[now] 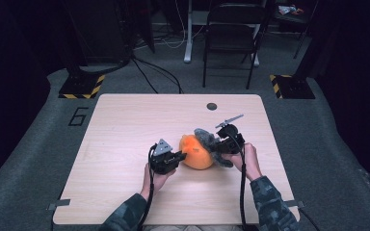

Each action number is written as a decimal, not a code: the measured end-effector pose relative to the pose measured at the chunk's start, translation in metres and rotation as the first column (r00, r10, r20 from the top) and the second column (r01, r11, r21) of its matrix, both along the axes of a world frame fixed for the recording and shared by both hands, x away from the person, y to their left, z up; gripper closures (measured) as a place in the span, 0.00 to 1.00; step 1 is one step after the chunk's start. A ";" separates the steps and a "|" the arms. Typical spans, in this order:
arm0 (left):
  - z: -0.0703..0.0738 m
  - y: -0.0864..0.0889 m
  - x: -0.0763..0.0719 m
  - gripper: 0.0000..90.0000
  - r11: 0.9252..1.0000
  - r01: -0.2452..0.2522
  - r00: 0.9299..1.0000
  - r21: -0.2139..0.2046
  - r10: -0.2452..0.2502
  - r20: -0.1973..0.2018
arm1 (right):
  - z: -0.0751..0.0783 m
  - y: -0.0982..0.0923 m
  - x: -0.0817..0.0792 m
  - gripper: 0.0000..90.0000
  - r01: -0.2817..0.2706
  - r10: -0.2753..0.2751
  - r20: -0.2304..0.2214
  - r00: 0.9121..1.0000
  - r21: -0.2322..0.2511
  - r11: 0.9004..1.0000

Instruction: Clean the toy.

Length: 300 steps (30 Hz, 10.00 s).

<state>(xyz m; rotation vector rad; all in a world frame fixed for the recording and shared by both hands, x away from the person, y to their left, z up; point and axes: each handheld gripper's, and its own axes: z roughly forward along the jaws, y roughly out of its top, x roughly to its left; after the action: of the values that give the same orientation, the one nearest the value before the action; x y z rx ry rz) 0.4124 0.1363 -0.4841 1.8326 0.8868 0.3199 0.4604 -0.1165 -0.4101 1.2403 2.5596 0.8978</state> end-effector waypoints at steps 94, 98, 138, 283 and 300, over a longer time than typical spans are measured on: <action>-0.006 -0.016 -0.005 0.90 0.995 0.043 0.997 0.095 -0.049 0.063 | 0.015 0.053 -0.029 0.86 -0.056 0.101 0.161 0.982 -0.264 0.963; -0.006 -0.016 -0.004 0.90 0.995 0.043 0.997 0.088 -0.048 0.056 | 0.011 0.041 -0.021 0.86 -0.049 0.083 0.120 0.989 -0.261 0.964; -0.009 -0.008 0.001 0.88 0.999 0.017 0.999 0.049 -0.018 0.035 | -0.056 -0.018 0.023 0.85 0.092 -0.127 -0.127 0.984 -0.251 0.964; -0.011 -0.012 -0.003 0.90 0.997 0.011 0.999 0.078 -0.015 0.047 | 0.005 0.038 -0.020 0.85 -0.036 0.062 0.096 0.994 -0.253 0.967; -0.012 -0.012 -0.002 0.90 0.998 0.005 0.999 0.068 -0.008 0.042 | -0.029 0.007 0.007 0.85 0.052 -0.061 -0.028 0.998 -0.268 0.962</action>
<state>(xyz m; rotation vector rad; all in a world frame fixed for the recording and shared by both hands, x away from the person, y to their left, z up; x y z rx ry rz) 0.4100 0.1245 -0.4959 1.8841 0.8497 0.3874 0.4672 -0.1093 -0.4392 1.2496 2.5517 0.5005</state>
